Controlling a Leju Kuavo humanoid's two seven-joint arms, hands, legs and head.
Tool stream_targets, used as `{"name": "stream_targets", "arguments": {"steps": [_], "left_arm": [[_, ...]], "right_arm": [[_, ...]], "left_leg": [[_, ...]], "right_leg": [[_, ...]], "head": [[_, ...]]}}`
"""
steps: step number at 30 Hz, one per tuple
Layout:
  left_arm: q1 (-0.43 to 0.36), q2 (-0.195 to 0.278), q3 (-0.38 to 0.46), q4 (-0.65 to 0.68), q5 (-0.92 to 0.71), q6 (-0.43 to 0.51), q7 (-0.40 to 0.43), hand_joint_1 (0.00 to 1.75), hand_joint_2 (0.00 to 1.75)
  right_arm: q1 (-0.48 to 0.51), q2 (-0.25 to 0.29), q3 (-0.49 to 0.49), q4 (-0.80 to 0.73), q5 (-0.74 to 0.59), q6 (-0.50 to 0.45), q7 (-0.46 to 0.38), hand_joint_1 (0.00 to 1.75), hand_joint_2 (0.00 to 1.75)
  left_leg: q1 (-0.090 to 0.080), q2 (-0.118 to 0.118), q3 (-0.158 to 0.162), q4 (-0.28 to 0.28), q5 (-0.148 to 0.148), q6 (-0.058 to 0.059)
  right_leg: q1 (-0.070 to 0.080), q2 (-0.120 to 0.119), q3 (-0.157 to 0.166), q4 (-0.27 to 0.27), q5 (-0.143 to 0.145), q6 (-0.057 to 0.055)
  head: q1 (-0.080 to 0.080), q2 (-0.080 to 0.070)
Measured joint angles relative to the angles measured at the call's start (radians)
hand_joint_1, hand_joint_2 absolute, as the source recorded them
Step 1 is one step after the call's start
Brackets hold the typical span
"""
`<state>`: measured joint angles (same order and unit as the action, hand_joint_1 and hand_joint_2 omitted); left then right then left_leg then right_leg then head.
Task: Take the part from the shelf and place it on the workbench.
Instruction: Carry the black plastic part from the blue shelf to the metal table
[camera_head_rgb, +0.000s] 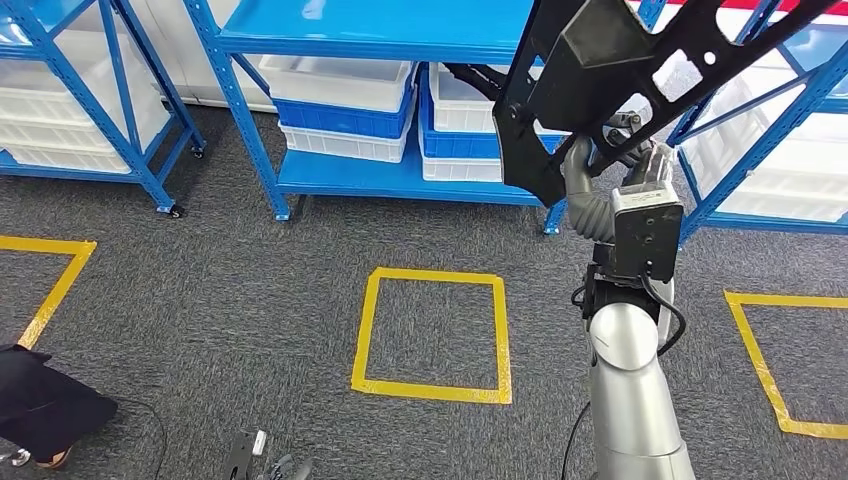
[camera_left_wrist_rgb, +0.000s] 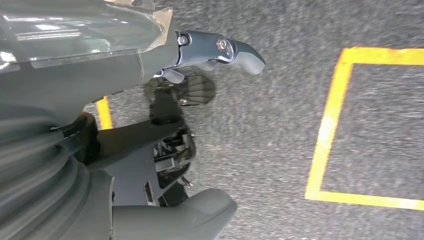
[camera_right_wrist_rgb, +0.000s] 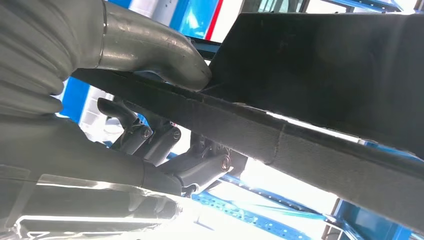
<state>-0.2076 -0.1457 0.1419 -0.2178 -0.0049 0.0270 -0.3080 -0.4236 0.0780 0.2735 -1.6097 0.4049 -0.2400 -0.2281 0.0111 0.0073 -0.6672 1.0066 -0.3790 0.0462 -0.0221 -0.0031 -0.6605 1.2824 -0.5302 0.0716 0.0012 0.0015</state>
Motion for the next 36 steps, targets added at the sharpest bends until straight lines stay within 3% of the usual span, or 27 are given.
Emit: {"name": "stream_targets", "arguments": {"steps": [1,2,4,5,7,8,9,11,12,13,14,15,16,18,20,22,23,25,27,28,29,30,32,34,36], "left_arm": [[0.0,0.0,0.001,0.0,0.006,-0.004,0.002,0.0,1.75],[0.0,0.0,0.002,0.0,0.015,-0.008,0.004,0.0,1.75],[0.0,0.001,0.006,0.0,0.028,-0.016,0.005,0.0,1.75],[0.001,0.002,0.008,0.0,0.031,-0.018,0.005,0.0,1.75],[0.004,0.004,0.013,0.0,0.034,-0.019,0.004,0.0,1.75],[0.007,0.005,0.015,0.0,0.034,-0.019,0.004,0.0,1.75],[0.009,0.006,0.017,0.0,0.035,-0.019,0.004,0.0,1.75],[0.012,0.009,0.019,0.0,0.035,-0.02,0.004,0.0,1.75],[0.012,0.009,0.02,0.0,0.035,-0.021,0.004,0.0,1.75],[0.012,0.01,0.021,0.0,0.035,-0.023,0.004,0.0,1.75],[0.013,0.011,0.022,0.0,0.035,-0.025,0.004,0.0,1.75],[0.013,0.012,0.023,0.0,0.035,-0.026,0.003,0.0,1.75],[0.013,0.012,0.025,0.0,0.035,-0.028,0.003,0.0,1.75],[0.012,0.014,0.029,0.0,0.037,-0.03,0.001,0.0,1.75],[0.011,0.015,0.033,-0.001,0.04,-0.031,-0.002,0.0,1.75],[0.011,0.016,0.037,-0.001,0.045,-0.032,-0.004,0.0,1.75],[0.011,0.016,0.039,-0.001,0.046,-0.032,-0.005,0.0,1.75],[0.011,0.016,0.044,-0.001,0.049,-0.033,-0.006,0.0,1.75],[0.011,0.016,0.049,-0.001,0.052,-0.033,-0.007,0.0,1.75],[0.011,0.016,0.051,-0.001,0.053,-0.033,-0.007,0.0,1.75],[0.012,0.016,0.053,-0.001,0.055,-0.033,-0.007,0.0,1.75],[0.012,0.016,0.055,-0.001,0.056,-0.033,-0.008,0.0,1.75],[0.013,0.017,0.059,-0.001,0.058,-0.033,-0.009,0.0,1.75],[0.014,0.018,0.062,-0.001,0.06,-0.033,-0.012,0.0,1.75],[0.016,0.019,0.065,-0.001,0.062,-0.033,-0.015,0.0,1.75]], "right_arm": [[-0.001,-0.002,0.0,0.0,-0.002,-0.001,-0.002,1.75,1.75],[-0.004,-0.003,0.0,0.0,-0.005,-0.001,-0.004,1.75,1.75],[-0.01,-0.005,0.0,0.0,-0.009,-0.004,-0.007,1.75,1.75],[-0.012,-0.006,0.0,0.0,-0.012,-0.005,-0.008,1.75,1.75],[-0.015,-0.008,-0.001,0.0,-0.016,-0.008,-0.011,1.75,1.75],[-0.015,-0.009,-0.001,0.001,-0.018,-0.009,-0.013,1.75,1.75],[-0.016,-0.01,-0.001,0.001,-0.022,-0.01,-0.015,1.75,1.75],[-0.017,-0.01,-0.002,0.001,-0.036,-0.009,-0.019,1.75,1.75],[-0.017,-0.01,-0.003,0.002,-0.044,-0.009,-0.021,1.75,1.75],[-0.016,-0.011,-0.004,0.002,-0.05,-0.009,-0.022,1.75,1.75],[-0.016,-0.011,-0.006,0.002,-0.056,-0.009,-0.023,1.75,1.75],[-0.016,-0.012,-0.008,0.002,-0.062,-0.009,-0.026,1.75,1.75],[-0.016,-0.012,-0.011,0.002,-0.07,-0.008,-0.029,1.75,1.75],[-0.018,-0.011,-0.018,0.001,-0.089,-0.004,-0.036,1.75,1.75],[-0.022,-0.01,-0.023,0.001,-0.101,0.001,-0.041,1.75,1.75],[-0.027,-0.01,-0.026,0.002,-0.105,0.005,-0.042,1.75,1.75],[-0.029,-0.01,-0.027,0.003,-0.106,0.006,-0.043,1.75,1.75],[-0.034,-0.011,-0.027,0.007,-0.107,0.007,-0.043,1.75,1.75],[-0.039,-0.01,-0.027,0.013,-0.107,0.007,-0.044,1.75,1.75],[-0.04,-0.01,-0.027,0.018,-0.107,0.007,-0.045,1.75,1.75],[-0.041,-0.01,-0.027,0.022,-0.107,0.007,-0.046,1.75,1.75],[-0.044,-0.01,-0.027,0.026,-0.107,0.007,-0.047,1.75,1.75],[-0.053,-0.008,-0.027,0.032,-0.107,0.007,-0.048,1.75,1.75],[-0.065,-0.004,-0.026,0.036,-0.106,0.007,-0.048,1.75,1.75],[-0.073,0.0,-0.026,0.04,-0.105,0.007,-0.049,1.75,1.75]], "left_leg": [[0.0,0.0,-0.016,0.001,0.015,-0.004],[-0.001,0.0,-0.03,0.002,0.027,-0.009],[-0.005,-0.001,-0.041,0.001,0.052,-0.021],[-0.006,-0.001,-0.042,-0.004,0.064,-0.027],[-0.003,-0.003,-0.045,-0.012,0.078,-0.038],[0.0,-0.004,-0.052,0.0,0.056,-0.043],[0.002,-0.005,-0.063,0.03,0.011,-0.048],[0.004,-0.006,-0.09,0.148,-0.107,-0.055],[0.004,-0.007,-0.1,0.217,-0.143,-0.058],[0.005,-0.007,-0.103,0.271,-0.153,-0.06],[0.006,-0.007,-0.092,0.296,-0.142,-0.061],[0.006,-0.007,-0.063,0.284,-0.118,-0.06],[0.007,-0.007,-0.016,0.235,-0.098,-0.058],[0.006,-0.009,0.089,0.098,-0.101,-0.049],[-0.001,-0.011,0.136,0.019,-0.123,-0.039],[-0.004,-0.009,0.129,0.006,-0.109,-0.024],[-0.004,-0.006,0.121,0.001,-0.096,-0.016],[-0.001,0.0,0.097,-0.009,-0.066,-0.002],[-0.002,0.002,0.063,-0.009,-0.038,0.003],[-0.002,0.002,0.045,-0.008,-0.025,0.002],[-0.002,0.002,0.028,-0.008,-0.011,0.0],[-0.001,0.003,0.01,-0.007,0.003,-0.003],[-0.001,0.002,-0.022,-0.005,0.03,-0.012],[-0.004,0.001,-0.042,-0.004,0.056,-0.025],[-0.005,0.001,-0.047,-0.009,0.079,-0.037]], "right_leg": [[-0.001,0.0,0.051,-0.052,0.017,0.007],[0.0,0.0,0.11,-0.125,0.015,0.006],[0.005,0.002,0.195,-0.254,-0.016,-0.013],[0.01,0.003,0.208,-0.285,-0.027,-0.025],[0.007,0.003,0.195,-0.293,-0.014,-0.044],[0.003,0.001,0.186,-0.291,-0.002,-0.057],[-0.001,-0.001,0.176,-0.292,0.012,-0.068],[0.0,-0.003,0.151,-0.29,0.04,-0.083],[0.002,-0.003,0.136,-0.289,0.053,-0.084],[0.003,-0.003,0.119,-0.286,0.065,-0.083],[0.004,-0.002,0.102,-0.283,0.076,-0.081],[0.004,-0.002,0.085,-0.279,0.085,-0.078],[0.004,-0.002,0.071,-0.273,0.092,-0.075],[0.007,-0.002,0.051,-0.264,0.105,-0.065],[0.008,-0.004,0.042,-0.262,0.12,-0.051],[0.008,-0.006,0.035,-0.264,0.134,-0.036],[0.008,-0.005,0.026,-0.257,0.125,-0.033],[0.009,-0.002,-0.007,-0.189,0.059,-0.041],[0.006,-0.001,-0.041,-0.064,-0.025,-0.048],[0.005,-0.001,-0.047,-0.011,-0.044,-0.043],[0.003,-0.001,-0.04,0.017,-0.043,-0.033],[0.001,-0.001,-0.016,0.011,-0.025,-0.021],[-0.004,-0.001,0.075,-0.091,0.007,-0.006],[0.0,0.002,0.166,-0.229,-0.011,-0.016],[0.008,0.004,0.189,-0.283,-0.028,-0.037]], "head": [[0.0,0.0],[0.001,0.0],[-0.002,0.0],[-0.003,0.0],[-0.007,0.0],[-0.009,0.0],[-0.012,0.0],[-0.015,0.0],[-0.016,0.0],[-0.016,0.0],[-0.017,0.0],[-0.017,0.0],[-0.017,0.0],[-0.016,0.0],[-0.014,0.0],[-0.012,0.0],[-0.013,0.0],[-0.007,0.0],[0.0,0.0],[0.002,0.0],[0.004,0.0],[0.005,0.0],[0.006,0.0],[0.006,0.0],[0.004,0.0]]}}
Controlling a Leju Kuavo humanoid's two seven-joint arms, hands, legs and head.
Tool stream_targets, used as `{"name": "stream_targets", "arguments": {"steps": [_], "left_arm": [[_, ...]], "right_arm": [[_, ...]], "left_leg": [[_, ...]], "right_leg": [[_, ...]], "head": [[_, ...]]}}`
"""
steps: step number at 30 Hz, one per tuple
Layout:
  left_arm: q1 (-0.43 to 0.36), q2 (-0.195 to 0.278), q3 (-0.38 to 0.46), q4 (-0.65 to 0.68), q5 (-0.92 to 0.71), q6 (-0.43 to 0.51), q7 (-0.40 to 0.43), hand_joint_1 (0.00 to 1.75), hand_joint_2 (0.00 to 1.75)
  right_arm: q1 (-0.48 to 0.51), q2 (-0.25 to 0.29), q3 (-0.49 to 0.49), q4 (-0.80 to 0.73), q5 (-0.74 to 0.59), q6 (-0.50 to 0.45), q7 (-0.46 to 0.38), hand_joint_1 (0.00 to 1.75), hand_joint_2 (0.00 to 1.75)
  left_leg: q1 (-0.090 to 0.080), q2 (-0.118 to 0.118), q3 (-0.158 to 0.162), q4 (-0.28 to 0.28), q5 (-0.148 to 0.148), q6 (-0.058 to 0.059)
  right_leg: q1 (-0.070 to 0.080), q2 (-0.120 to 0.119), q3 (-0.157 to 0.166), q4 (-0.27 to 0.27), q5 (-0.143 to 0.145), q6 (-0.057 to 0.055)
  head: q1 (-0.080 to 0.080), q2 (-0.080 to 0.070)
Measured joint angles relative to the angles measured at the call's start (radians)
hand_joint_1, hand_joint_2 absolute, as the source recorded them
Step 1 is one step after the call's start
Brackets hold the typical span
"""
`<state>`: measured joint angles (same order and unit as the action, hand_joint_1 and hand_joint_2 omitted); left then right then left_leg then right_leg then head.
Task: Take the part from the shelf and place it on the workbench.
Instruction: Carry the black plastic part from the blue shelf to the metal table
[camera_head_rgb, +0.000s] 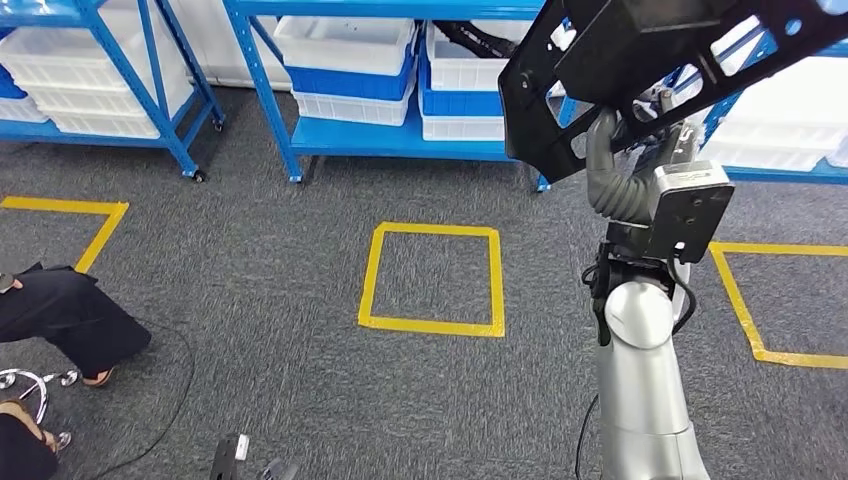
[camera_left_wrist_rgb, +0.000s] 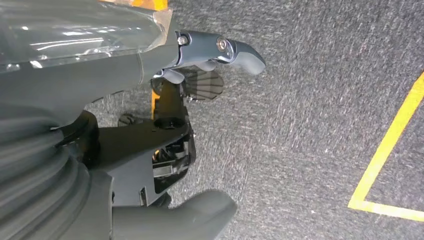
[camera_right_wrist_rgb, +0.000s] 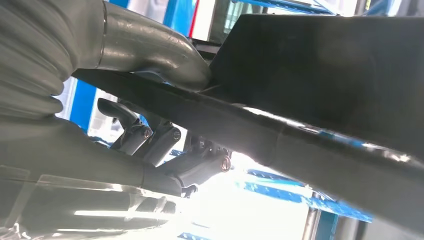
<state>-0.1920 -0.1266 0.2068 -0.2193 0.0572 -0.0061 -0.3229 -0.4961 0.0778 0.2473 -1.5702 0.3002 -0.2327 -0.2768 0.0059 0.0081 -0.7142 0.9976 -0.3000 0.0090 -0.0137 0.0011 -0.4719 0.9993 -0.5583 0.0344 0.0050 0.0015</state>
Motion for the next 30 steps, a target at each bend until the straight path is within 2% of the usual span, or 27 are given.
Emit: {"name": "stream_targets", "arguments": {"steps": [1,2,3,4,5,6,7,8,9,10,11,13,14,15,17,18,19,21,22,23,24,25,26,27,28,29,30], "left_arm": [[0.002,0.001,0.002,0.0,0.001,0.0,-0.001,0.0,1.75],[0.005,0.002,0.003,0.0,0.001,0.0,-0.002,0.0,1.75],[0.007,0.003,0.004,0.001,0.001,0.0,-0.002,0.0,1.75],[0.009,0.003,0.005,0.001,0.002,0.0,-0.003,0.0,1.75],[0.01,0.004,0.005,0.001,0.002,0.0,-0.004,0.0,1.75],[0.01,0.004,0.005,0.001,0.002,-0.001,-0.005,0.0,1.75],[0.01,0.004,0.006,0.001,0.002,-0.001,-0.006,0.0,1.75],[0.011,0.004,0.006,0.001,0.002,-0.001,-0.007,0.0,1.75],[0.011,0.004,0.006,0.001,0.002,0.0,-0.007,0.0,1.75],[0.011,0.005,0.007,0.0,0.002,0.0,-0.008,0.0,1.75],[0.01,0.005,0.007,0.0,0.002,0.0,-0.008,0.0,1.75],[0.008,0.008,0.008,-0.001,0.001,0.0,-0.009,0.0,1.75],[0.007,0.009,0.008,-0.001,0.001,0.0,-0.009,0.0,1.75],[0.006,0.01,0.009,-0.002,0.001,0.0,-0.01,0.0,1.75],[0.006,0.009,0.01,-0.001,0.001,0.0,-0.01,0.0,1.75],[0.007,0.009,0.011,-0.001,0.001,0.001,-0.011,0.0,1.75],[0.006,0.009,0.012,-0.001,0.002,0.002,-0.011,0.0,1.75],[0.006,0.009,0.012,-0.002,0.002,0.004,-0.011,0.0,1.75],[0.006,0.009,0.013,-0.002,0.002,0.004,-0.011,0.0,1.75],[0.007,0.008,0.013,-0.002,0.002,0.004,-0.011,0.0,1.75],[0.007,0.008,0.013,-0.002,0.002,0.004,-0.011,0.0,1.75],[0.007,0.008,0.013,-0.002,0.002,0.004,-0.011,0.0,1.75],[0.007,0.008,0.013,-0.002,0.002,0.004,-0.011,0.0,1.75],[0.007,0.009,0.013,-0.002,0.002,0.004,-0.011,0.0,1.75],[0.007,0.009,0.013,-0.002,0.002,0.004,-0.011,0.0,1.75],[0.008,0.01,0.013,-0.002,0.002,0.004,-0.011,0.0,1.75],[0.009,0.01,0.013,-0.002,0.003,0.004,-0.012,0.0,1.75]], "right_arm": [[-0.002,0.0,0.0,0.003,0.001,0.0,0.0,1.75,1.75],[-0.003,0.002,0.0,0.006,0.002,0.0,0.0,1.75,1.75],[-0.005,0.004,0.001,0.008,0.003,0.0,0.0,1.75,1.75],[-0.006,0.008,0.001,0.01,0.003,0.0,0.001,1.75,1.75],[-0.007,0.011,0.002,0.011,0.004,0.0,0.002,1.75,1.75],[-0.008,0.013,0.002,0.012,0.005,0.0,0.002,1.75,1.75],[-0.007,0.015,0.002,0.012,0.006,0.0,0.003,1.75,1.75],[-0.007,0.016,0.002,0.013,0.007,-0.001,0.005,1.75,1.75],[-0.007,0.017,0.002,0.014,0.008,-0.001,0.007,1.75,1.75],[-0.007,0.017,0.002,0.015,0.01,-0.001,0.009,1.75,1.75],[-0.007,0.018,0.002,0.015,0.012,-0.001,0.01,1.75,1.75],[-0.009,0.019,0.001,0.015,0.016,-0.002,0.011,1.75,1.75],[-0.01,0.021,0.001,0.015,0.017,-0.002,0.011,1.75,1.75],[-0.011,0.022,0.001,0.015,0.019,-0.003,0.011,1.75,1.75],[-0.013,0.024,0.002,0.015,0.02,-0.003,0.012,1.75,1.75],[-0.014,0.025,0.002,0.015,0.021,-0.003,0.013,1.75,1.75],[-0.015,0.025,0.002,0.015,0.022,-0.003,0.014,1.75,1.75],[-0.018,0.025,0.002,0.015,0.024,-0.003,0.017,1.75,1.75],[-0.017,0.025,0.002,0.016,0.024,-0.003,0.018,1.75,1.75],[-0.017,0.025,0.002,0.017,0.024,-0.003,0.019,1.75,1.75],[-0.016,0.025,0.002,0.018,0.024,-0.003,0.02,1.75,1.75],[-0.016,0.025,0.002,0.018,0.024,-0.002,0.02,1.75,1.75],[-0.017,0.026,0.002,0.018,0.024,-0.003,0.02,1.75,1.75],[-0.018,0.027,0.002,0.018,0.025,-0.002,0.02,1.75,1.75],[-0.019,0.03,0.002,0.018,0.025,-0.002,0.02,1.75,1.75],[-0.019,0.032,0.002,0.019,0.025,-0.002,0.02,1.75,1.75],[-0.02,0.034,0.003,0.02,0.025,-0.002,0.02,1.75,1.75]], "left_leg": [[0.003,0.0,-0.001,-0.004,0.01,-0.006],[0.007,-0.001,-0.005,-0.001,0.0,-0.011],[0.01,-0.002,-0.013,0.017,-0.031,-0.016],[0.013,-0.004,-0.025,0.057,-0.081,-0.02],[0.014,-0.005,-0.041,0.118,-0.143,-0.024],[0.014,-0.006,-0.055,0.189,-0.193,-0.027],[0.014,-0.007,-0.064,0.255,-0.221,-0.029],[0.014,-0.007,-0.061,0.298,-0.224,-0.029],[0.014,-0.007,-0.042,0.308,-0.209,-0.027],[0.014,-0.007,-0.003,0.279,-0.186,-0.023],[0.013,-0.009,0.05,0.222,-0.172,-0.017],[0.009,-0.011,0.157,0.078,-0.186,-0.005],[0.004,-0.012,0.186,0.032,-0.2,0.0],[0.0,-0.011,0.198,0.007,-0.207,0.005],[-0.003,-0.007,0.192,-0.008,-0.189,0.018],[-0.001,-0.004,0.184,-0.015,-0.174,0.026],[0.002,-0.001,0.173,-0.021,-0.158,0.031],[0.003,0.002,0.143,-0.024,-0.131,0.036],[0.003,0.003,0.126,-0.023,-0.119,0.035],[0.004,0.003,0.11,-0.022,-0.106,0.033],[0.004,0.004,0.092,-0.021,-0.093,0.03],[0.006,0.005,0.076,-0.018,-0.081,0.026],[0.006,0.005,0.06,-0.014,-0.07,0.02],[0.006,0.005,0.045,-0.009,-0.06,0.013],[0.005,0.004,0.034,-0.005,-0.05,0.006],[0.004,0.004,0.028,-0.001,-0.041,0.0],[0.003,0.004,0.023,-0.001,-0.032,-0.004]], "right_leg": [[-0.003,-0.001,-0.01,0.003,0.008,-0.011],[-0.004,-0.002,-0.016,0.004,0.018,-0.021],[-0.006,-0.004,-0.024,0.005,0.03,-0.033],[-0.008,-0.005,-0.034,0.004,0.045,-0.043],[-0.006,-0.006,-0.047,0.005,0.058,-0.05],[-0.004,-0.006,-0.063,0.006,0.072,-0.056],[-0.001,-0.006,-0.08,0.007,0.085,-0.056],[0.001,-0.006,-0.097,0.009,0.096,-0.056],[0.002,-0.006,-0.112,0.01,0.107,-0.055],[0.004,-0.005,-0.127,0.011,0.118,-0.053],[0.005,-0.005,-0.138,0.013,0.127,-0.05],[0.008,-0.006,-0.153,0.014,0.144,-0.041],[0.007,-0.007,-0.156,0.013,0.152,-0.034],[0.007,-0.009,-0.159,0.011,0.16,-0.026],[0.006,-0.01,-0.165,0.01,0.168,-0.013],[0.007,-0.008,-0.176,0.026,0.152,-0.013],[0.008,-0.007,-0.193,0.06,0.119,-0.017],[0.004,-0.005,-0.232,0.18,0.032,-0.025],[0.001,-0.005,-0.244,0.243,0.003,-0.022],[-0.001,-0.005,-0.246,0.286,-0.005,-0.014],[-0.004,-0.005,-0.233,0.3,0.005,-0.002],[-0.008,-0.005,-0.202,0.277,0.027,0.011],[-0.012,-0.005,-0.154,0.22,0.046,0.021],[-0.013,-0.005,-0.096,0.145,0.048,0.025],[-0.011,-0.003,-0.052,0.078,0.041,0.021],[-0.008,-0.002,-0.025,0.031,0.028,0.013],[-0.003,-0.001,-0.017,0.011,0.018,0.003]], "head": [[-0.002,0.0],[-0.003,0.0],[-0.005,0.0],[-0.007,0.0],[-0.009,0.0],[-0.011,0.0],[-0.012,0.0],[-0.012,0.0],[-0.012,0.0],[-0.012,0.0],[-0.013,0.0],[-0.012,0.0],[-0.012,0.0],[-0.011,0.0],[-0.011,0.0],[-0.01,0.0],[-0.007,0.0],[-0.003,0.0],[-0.001,0.0],[0.0,0.0],[0.001,0.0],[0.001,0.0],[0.001,0.0],[0.003,0.0],[0.003,0.0],[0.002,0.0],[0.001,0.0]]}}
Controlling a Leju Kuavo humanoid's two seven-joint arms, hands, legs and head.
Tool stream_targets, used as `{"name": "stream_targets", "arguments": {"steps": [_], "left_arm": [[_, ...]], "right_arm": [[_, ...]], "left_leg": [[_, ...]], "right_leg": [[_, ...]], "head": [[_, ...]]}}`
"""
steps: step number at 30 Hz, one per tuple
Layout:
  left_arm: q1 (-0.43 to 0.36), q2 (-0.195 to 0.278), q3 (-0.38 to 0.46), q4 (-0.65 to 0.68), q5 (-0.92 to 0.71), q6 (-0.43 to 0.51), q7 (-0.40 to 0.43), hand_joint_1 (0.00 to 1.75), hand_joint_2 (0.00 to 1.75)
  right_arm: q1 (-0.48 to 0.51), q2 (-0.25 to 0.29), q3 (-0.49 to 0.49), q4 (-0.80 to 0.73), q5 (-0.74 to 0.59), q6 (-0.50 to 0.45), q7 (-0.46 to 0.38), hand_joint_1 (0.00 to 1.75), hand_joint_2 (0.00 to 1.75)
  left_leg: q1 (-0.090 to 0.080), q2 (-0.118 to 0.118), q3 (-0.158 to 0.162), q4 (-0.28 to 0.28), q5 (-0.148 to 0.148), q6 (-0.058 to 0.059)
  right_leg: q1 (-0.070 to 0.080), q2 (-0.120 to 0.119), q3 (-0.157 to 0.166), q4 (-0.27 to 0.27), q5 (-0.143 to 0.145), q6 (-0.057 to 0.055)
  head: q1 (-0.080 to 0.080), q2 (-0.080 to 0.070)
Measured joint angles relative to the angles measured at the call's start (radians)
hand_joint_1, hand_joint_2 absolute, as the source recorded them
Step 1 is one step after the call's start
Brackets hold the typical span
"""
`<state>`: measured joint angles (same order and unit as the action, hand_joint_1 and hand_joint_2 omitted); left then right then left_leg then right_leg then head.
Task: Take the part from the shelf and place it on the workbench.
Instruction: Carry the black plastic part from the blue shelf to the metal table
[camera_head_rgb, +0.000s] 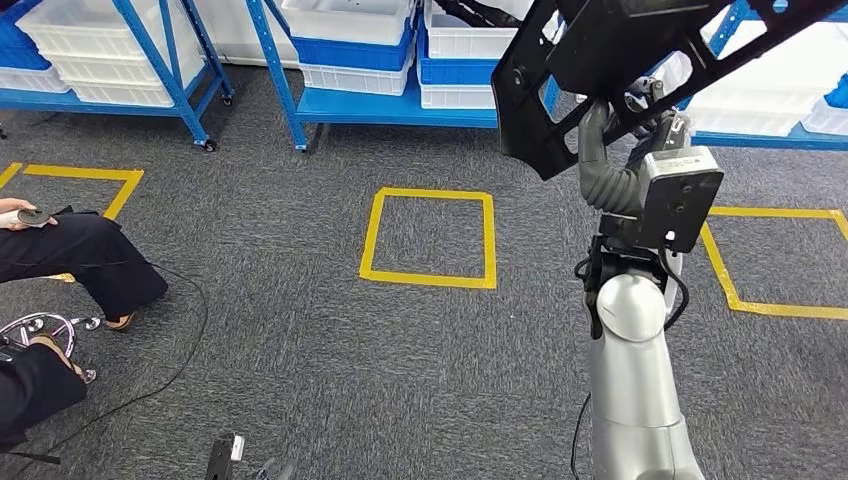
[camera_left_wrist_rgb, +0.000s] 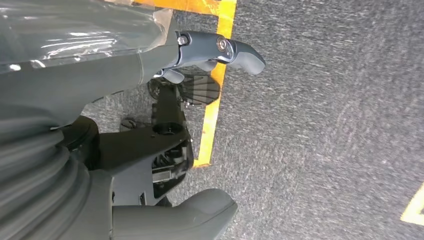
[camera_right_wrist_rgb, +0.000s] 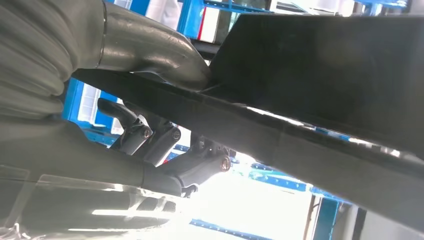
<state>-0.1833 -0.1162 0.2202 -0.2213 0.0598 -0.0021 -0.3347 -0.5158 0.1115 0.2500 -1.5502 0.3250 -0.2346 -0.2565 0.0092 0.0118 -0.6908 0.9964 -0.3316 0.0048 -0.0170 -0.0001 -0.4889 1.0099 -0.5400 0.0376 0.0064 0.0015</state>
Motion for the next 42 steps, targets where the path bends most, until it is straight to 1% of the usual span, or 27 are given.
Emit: {"name": "stream_targets", "arguments": {"steps": [2,3,4,5,6,7,8,9,10,11,12,13,14,15,16,18,20,22,24,28,34,35,37,38,39,40,42], "left_arm": [[0.004,0.001,0.001,0.0,0.001,0.0,-0.001,0.0,1.75],[0.007,0.002,0.002,0.0,0.001,0.001,-0.003,0.0,1.75],[0.009,0.003,0.002,0.0,0.001,0.001,-0.008,0.0,1.75],[0.01,0.003,0.003,0.0,0.001,0.001,-0.013,0.0,1.75],[0.01,0.003,0.003,0.0,0.001,0.001,-0.019,0.0,1.75],[0.01,0.003,0.004,0.0,0.001,0.001,-0.024,0.0,1.75],[0.01,0.003,0.004,0.0,0.0,0.001,-0.026,0.0,1.75],[0.01,0.003,0.004,0.0,0.0,0.001,-0.028,0.0,1.75],[0.01,0.003,0.005,0.0,0.0,0.001,-0.029,0.0,1.75],[0.01,0.003,0.006,0.0,0.001,0.002,-0.03,0.0,1.75],[0.009,0.005,0.008,-0.001,0.002,0.002,-0.031,0.0,1.75],[0.007,0.006,0.01,-0.002,0.002,0.002,-0.032,0.0,1.75],[0.006,0.008,0.012,-0.003,0.003,0.002,-0.032,0.0,1.75],[0.005,0.009,0.014,-0.004,0.005,0.002,-0.033,0.0,1.75],[0.005,0.008,0.015,-0.004,0.006,0.002,-0.034,0.0,1.75],[0.005,0.008,0.018,-0.005,0.01,0.002,-0.035,0.0,1.75],[0.004,0.008,0.021,-0.005,0.013,0.002,-0.036,0.0,1.75],[0.005,0.008,0.026,-0.005,0.014,0.0,-0.037,0.0,1.75],[0.005,0.007,0.03,-0.005,0.018,-0.003,-0.039,0.0,1.75],[0.006,0.006,0.037,-0.005,0.021,-0.005,-0.041,0.0,1.75],[0.006,0.006,0.042,-0.005,0.021,-0.005,-0.042,0.0,1.75],[0.005,0.006,0.042,-0.005,0.021,-0.006,-0.042,0.0,1.75],[0.007,0.003,0.044,-0.005,0.023,-0.01,-0.044,0.0,1.75],[0.008,0.002,0.046,-0.005,0.024,-0.013,-0.044,0.0,1.75],[0.009,0.002,0.047,-0.005,0.024,-0.016,-0.045,0.0,1.75],[0.01,0.002,0.048,-0.005,0.024,-0.018,-0.045,0.0,1.75],[0.01,0.001,0.05,-0.005,0.025,-0.021,-0.045,0.0,1.75]], "right_arm": [[-0.001,0.003,0.0,0.004,0.0,0.0,0.0,1.75,1.75],[-0.002,0.005,0.0,0.007,0.002,0.001,0.0,1.75,1.75],[-0.004,0.008,0.0,0.009,0.005,0.001,0.0,1.75,1.75],[-0.007,0.01,0.0,0.012,0.009,0.001,-0.001,1.75,1.75],[-0.01,0.012,0.0,0.014,0.012,0.001,-0.002,1.75,1.75],[-0.011,0.012,0.0,0.018,0.013,0.0,-0.004,1.75,1.75],[-0.012,0.012,0.0,0.022,0.014,-0.001,-0.005,1.75,1.75],[-0.012,0.012,0.0,0.026,0.014,-0.003,-0.007,1.75,1.75],[-0.012,0.012,0.0,0.031,0.014,-0.005,-0.009,1.75,1.75],[-0.013,0.012,0.0,0.035,0.014,-0.007,-0.011,1.75,1.75],[-0.013,0.012,-0.001,0.039,0.014,-0.01,-0.014,1.75,1.75],[-0.015,0.012,-0.001,0.043,0.014,-0.013,-0.017,1.75,1.75],[-0.018,0.012,-0.001,0.047,0.014,-0.015,-0.021,1.75,1.75],[-0.021,0.013,-0.001,0.052,0.014,-0.017,-0.024,1.75,1.75],[-0.025,0.013,-0.001,0.057,0.014,-0.017,-0.027,1.75,1.75],[-0.034,0.015,0.0,0.069,0.015,-0.018,-0.032,1.75,1.75],[-0.047,0.015,0.001,0.082,0.022,-0.022,-0.037,1.75,1.75],[-0.055,0.014,0.002,0.097,0.033,-0.029,-0.04,1.75,1.75],[-0.06,0.014,0.004,0.111,0.04,-0.033,-0.041,1.75,1.75],[-0.068,0.013,0.007,0.129,0.045,-0.034,-0.042,1.75,1.75],[-0.071,0.014,0.009,0.137,0.045,-0.034,-0.042,1.75,1.75],[-0.074,0.014,0.01,0.139,0.046,-0.034,-0.042,1.75,1.75],[-0.079,0.011,0.013,0.145,0.048,-0.035,-0.042,1.75,1.75],[-0.08,0.009,0.014,0.149,0.049,-0.035,-0.042,1.75,1.75],[-0.08,0.006,0.014,0.152,0.051,-0.035,-0.041,1.75,1.75],[-0.08,0.005,0.015,0.154,0.052,-0.035,-0.039,1.75,1.75],[-0.081,0.004,0.016,0.156,0.053,-0.035,-0.036,1.75,1.75]], "left_leg": [[0.004,0.0,-0.006,0.0,0.011,-0.008],[0.008,-0.001,-0.014,0.01,-0.006,-0.012],[0.01,-0.003,-0.026,0.038,-0.042,-0.016],[0.011,-0.005,-0.042,0.086,-0.094,-0.02],[0.011,-0.007,-0.06,0.151,-0.146,-0.023],[0.011,-0.008,-0.075,0.22,-0.181,-0.025],[0.011,-0.009,-0.083,0.276,-0.195,-0.025],[0.011,-0.009,-0.077,0.301,-0.187,-0.022],[0.01,-0.01,-0.051,0.289,-0.167,-0.017],[0.008,-0.011,-0.007,0.239,-0.147,-0.007],[0.004,-0.012,0.048,0.167,-0.141,0.007],[-0.001,-0.013,0.099,0.097,-0.144,0.018],[-0.007,-0.013,0.134,0.044,-0.152,0.027],[-0.012,-0.012,0.151,0.016,-0.161,0.033],[-0.016,-0.011,0.155,0.004,-0.158,0.034],[-0.019,-0.01,0.152,-0.01,-0.148,0.017],[-0.021,-0.01,0.145,-0.019,-0.136,0.007],[-0.026,-0.01,0.138,-0.017,-0.128,0.018],[-0.028,-0.01,0.133,-0.016,-0.123,0.022],[-0.029,-0.01,0.127,-0.012,-0.119,0.027],[-0.032,-0.011,0.122,-0.004,-0.119,0.033],[-0.027,-0.011,0.122,-0.011,-0.111,0.039],[-0.015,-0.016,0.117,-0.025,-0.094,0.049],[-0.008,-0.019,0.114,-0.032,-0.085,0.05],[-0.006,-0.024,0.109,-0.031,-0.082,0.047],[-0.002,-0.029,0.106,-0.029,-0.08,0.042],[0.006,-0.041,0.097,-0.017,-0.082,0.03]], "right_leg": [[-0.001,-0.001,-0.018,0.002,0.011,-0.022],[-0.002,-0.002,-0.026,0.004,0.019,-0.034],[-0.003,-0.002,-0.036,0.004,0.03,-0.047],[-0.003,-0.002,-0.047,0.004,0.041,-0.057],[0.0,-0.002,-0.06,0.004,0.052,-0.063],[0.003,-0.002,-0.073,0.004,0.063,-0.067],[0.006,-0.002,-0.085,0.005,0.073,-0.068],[0.009,-0.002,-0.097,0.005,0.082,-0.068],[0.013,-0.001,-0.107,0.005,0.091,-0.067],[0.016,0.0,-0.115,0.005,0.098,-0.066],[0.018,0.0,-0.12,0.005,0.104,-0.064],[0.019,-0.001,-0.124,0.006,0.11,-0.061],[0.018,-0.002,-0.126,0.006,0.115,-0.056],[0.016,-0.004,-0.127,0.005,0.119,-0.05],[0.014,-0.005,-0.128,0.002,0.124,-0.044],[0.016,-0.005,-0.13,-0.006,0.13,-0.047],[0.02,-0.004,-0.135,-0.011,0.138,-0.052],[0.018,-0.004,-0.141,-0.014,0.15,-0.043],[0.017,-0.004,-0.144,-0.016,0.157,-0.038],[0.016,-0.004,-0.146,-0.018,0.163,-0.034],[0.007,-0.006,-0.145,-0.025,0.172,-0.022],[0.006,-0.005,-0.156,-0.004,0.157,-0.021],[0.003,-0.004,-0.215,0.14,0.083,-0.018],[0.001,-0.002,-0.247,0.224,0.041,-0.017],[-0.004,-0.002,-0.261,0.276,0.018,-0.011],[-0.009,-0.002,-0.245,0.264,0.022,-0.001],[-0.023,0.007,-0.165,0.136,0.055,0.024]], "head": [[-0.004,0.0],[-0.005,0.0],[-0.006,0.0],[-0.008,0.0],[-0.01,0.0],[-0.012,0.0],[-0.012,0.0],[-0.013,0.0],[-0.013,0.0],[-0.013,0.0],[-0.013,0.0],[-0.012,0.0],[-0.012,0.0],[-0.013,0.0],[-0.014,0.0],[-0.015,0.0],[-0.014,0.0],[-0.014,0.0],[-0.013,0.0],[-0.013,0.0],[-0.014,0.0],[-0.014,0.0],[-0.013,0.0],[-0.011,0.0],[-0.01,0.0],[-0.01,0.0],[-0.01,0.0]]}}
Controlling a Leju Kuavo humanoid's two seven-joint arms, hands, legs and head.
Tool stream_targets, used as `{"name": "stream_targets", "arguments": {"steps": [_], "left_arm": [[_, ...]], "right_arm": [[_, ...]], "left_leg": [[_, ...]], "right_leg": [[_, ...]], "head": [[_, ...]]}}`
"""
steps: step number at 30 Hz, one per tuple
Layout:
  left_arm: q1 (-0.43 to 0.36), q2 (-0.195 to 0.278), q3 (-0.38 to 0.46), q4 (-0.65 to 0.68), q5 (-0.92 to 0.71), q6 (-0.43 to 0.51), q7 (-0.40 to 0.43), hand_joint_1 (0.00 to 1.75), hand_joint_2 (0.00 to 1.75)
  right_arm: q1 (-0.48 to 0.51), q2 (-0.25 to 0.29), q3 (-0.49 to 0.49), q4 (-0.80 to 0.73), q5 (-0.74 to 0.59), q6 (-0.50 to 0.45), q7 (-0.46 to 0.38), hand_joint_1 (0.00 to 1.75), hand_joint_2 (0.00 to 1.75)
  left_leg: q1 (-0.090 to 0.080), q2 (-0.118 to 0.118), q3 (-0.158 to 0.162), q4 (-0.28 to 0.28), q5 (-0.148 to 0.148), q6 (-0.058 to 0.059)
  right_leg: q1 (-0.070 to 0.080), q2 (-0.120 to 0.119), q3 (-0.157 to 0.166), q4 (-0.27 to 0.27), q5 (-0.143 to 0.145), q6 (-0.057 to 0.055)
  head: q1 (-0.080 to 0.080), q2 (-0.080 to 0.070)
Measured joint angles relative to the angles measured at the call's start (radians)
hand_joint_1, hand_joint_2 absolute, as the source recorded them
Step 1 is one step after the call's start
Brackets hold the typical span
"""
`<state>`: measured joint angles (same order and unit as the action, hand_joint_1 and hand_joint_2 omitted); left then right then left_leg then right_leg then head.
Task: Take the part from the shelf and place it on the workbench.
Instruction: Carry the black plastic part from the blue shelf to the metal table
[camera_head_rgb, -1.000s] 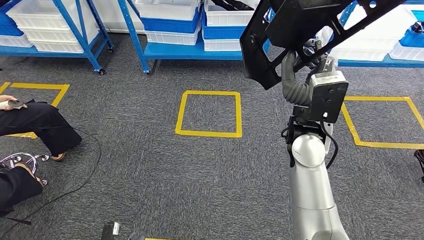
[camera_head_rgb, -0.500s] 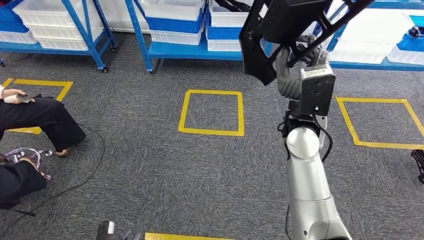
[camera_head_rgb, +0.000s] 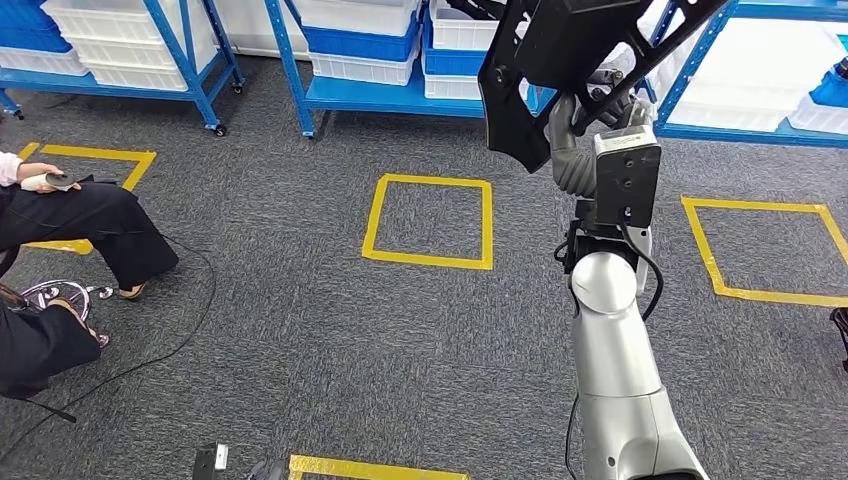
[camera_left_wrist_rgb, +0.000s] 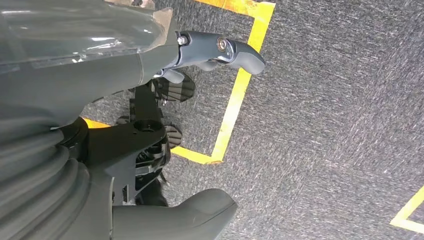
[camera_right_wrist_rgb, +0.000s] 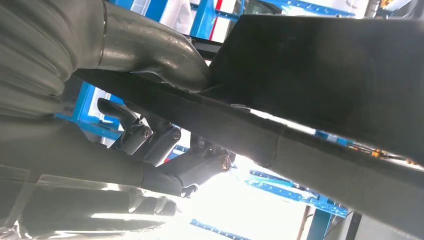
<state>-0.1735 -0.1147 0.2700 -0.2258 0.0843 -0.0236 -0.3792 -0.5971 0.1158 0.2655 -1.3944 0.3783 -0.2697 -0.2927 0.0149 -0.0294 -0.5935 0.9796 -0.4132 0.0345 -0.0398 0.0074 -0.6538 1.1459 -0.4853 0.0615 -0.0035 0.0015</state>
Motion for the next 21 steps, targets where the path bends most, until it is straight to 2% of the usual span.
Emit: {"name": "stream_targets", "arguments": {"steps": [1,2,3,5,7,9,11,12,13,14,15,17,18,19,21], "left_arm": [[-0.001,0.0,0.001,0.0,0.0,0.0,0.0,0.0,1.75],[-0.001,0.001,0.003,0.0,0.0,0.0,0.0,0.0,1.75],[-0.001,0.001,0.004,0.0,0.001,-0.001,0.0,0.0,1.75],[0.001,0.002,0.008,0.0,0.006,-0.002,-0.001,0.0,1.75],[0.004,0.003,0.012,0.001,0.013,-0.006,-0.003,0.0,1.75],[0.004,0.003,0.017,0.001,0.017,-0.011,-0.005,0.0,1.75],[0.004,0.003,0.021,0.001,0.02,-0.016,-0.005,0.0,1.75],[0.004,0.003,0.023,0.001,0.022,-0.018,-0.005,0.0,1.75],[0.005,0.003,0.025,0.001,0.024,-0.019,-0.005,0.0,1.75],[0.005,0.004,0.027,0.001,0.027,-0.02,-0.006,0.0,1.75],[0.004,0.004,0.028,0.001,0.029,-0.02,-0.006,0.0,1.75],[0.002,0.005,0.032,0.0,0.032,-0.021,-0.007,0.0,1.75],[0.0,0.006,0.035,0.0,0.035,-0.023,-0.008,0.0,1.75],[0.0,0.006,0.038,0.0,0.041,-0.027,-0.01,0.0,1.75],[0.001,0.007,0.051,0.0,0.065,-0.044,-0.015,0.0,1.75]], "right_arm": [[-0.001,-0.001,0.001,0.0,0.001,0.0,0.001,1.75,1.75],[-0.002,-0.002,0.001,0.001,0.002,0.0,0.002,1.75,1.75],[-0.003,-0.003,0.002,0.001,0.003,0.0,0.003,1.75,1.75],[-0.003,-0.005,0.004,0.003,0.007,0.0,0.006,1.75,1.75],[-0.006,-0.006,0.008,0.004,0.008,0.0,0.008,1.75,1.75],[-0.009,-0.006,0.01,0.004,0.009,0.0,0.008,1.75,1.75],[-0.011,-0.008,0.01,0.007,0.009,0.001,0.008,1.75,1.75],[-0.011,-0.009,0.01,0.009,0.009,0.001,0.008,1.75,1.75],[-0.011,-0.009,0.01,0.01,0.009,0.001,0.008,1.75,1.75],[-0.011,-0.01,0.01,0.012,0.008,0.001,0.008,1.75,1.75],[-0.012,-0.01,0.01,0.012,0.008,0.001,0.008,1.75,1.75],[-0.016,-0.01,0.01,0.012,0.008,0.001,0.008,1.75,1.75],[-0.019,-0.011,0.01,0.012,0.008,0.0,0.008,1.75,1.75],[-0.02,-0.012,0.01,0.012,0.007,0.0,0.008,1.75,1.75],[-0.022,-0.013,0.011,0.012,0.006,-0.002,0.007,1.75,1.75]], "left_leg": [[0.002,-0.006,-0.008,0.009,-0.002,-0.009],[0.002,-0.012,-0.016,0.018,-0.004,-0.018],[0.002,-0.017,-0.023,0.023,-0.003,-0.025],[0.005,-0.026,-0.032,0.025,0.002,-0.037],[0.009,-0.013,-0.044,0.046,-0.013,-0.045],[0.009,0.013,-0.083,0.139,-0.07,-0.051],[0.008,0.024,-0.142,0.274,-0.132,-0.052],[0.008,0.025,-0.157,0.311,-0.143,-0.05],[0.007,0.026,-0.153,0.31,-0.136,-0.047],[0.006,0.029,-0.126,0.267,-0.113,-0.04],[0.002,0.039,-0.085,0.198,-0.085,-0.031],[-0.01,0.069,-0.015,0.079,-0.052,-0.015],[-0.016,0.078,0.0,0.05,-0.047,-0.01],[-0.021,0.078,0.001,0.041,-0.048,-0.008],[-0.021,0.062,0.0,0.032,-0.037,-0.003]], "right_leg": [[-0.003,0.011,0.039,-0.064,0.012,0.007],[-0.004,0.019,0.063,-0.105,0.019,0.007],[-0.003,0.025,0.07,-0.12,0.018,0.002],[0.001,0.017,0.064,-0.114,0.021,-0.015],[0.001,0.007,0.06,-0.112,0.026,-0.03],[0.004,-0.004,0.058,-0.113,0.03,-0.044],[0.012,-0.018,0.054,-0.113,0.032,-0.053],[0.016,-0.025,0.052,-0.113,0.033,-0.056],[0.019,-0.033,0.05,-0.113,0.034,-0.058],[0.022,-0.04,0.048,-0.113,0.035,-0.059],[0.024,-0.047,0.048,-0.113,0.035,-0.06],[0.03,-0.06,0.048,-0.113,0.037,-0.06],[0.031,-0.067,0.048,-0.114,0.037,-0.059],[0.032,-0.075,0.048,-0.115,0.038,-0.057],[0.032,-0.084,0.046,-0.114,0.038,-0.049]], "head": [[0.001,0.0],[0.001,0.0],[0.001,0.0],[-0.001,0.0],[-0.004,0.0],[-0.009,0.0],[-0.011,0.0],[-0.011,0.0],[-0.011,0.0],[-0.011,0.0],[-0.011,0.0],[-0.01,0.0],[-0.01,0.0],[-0.01,0.0],[-0.011,0.0]]}}
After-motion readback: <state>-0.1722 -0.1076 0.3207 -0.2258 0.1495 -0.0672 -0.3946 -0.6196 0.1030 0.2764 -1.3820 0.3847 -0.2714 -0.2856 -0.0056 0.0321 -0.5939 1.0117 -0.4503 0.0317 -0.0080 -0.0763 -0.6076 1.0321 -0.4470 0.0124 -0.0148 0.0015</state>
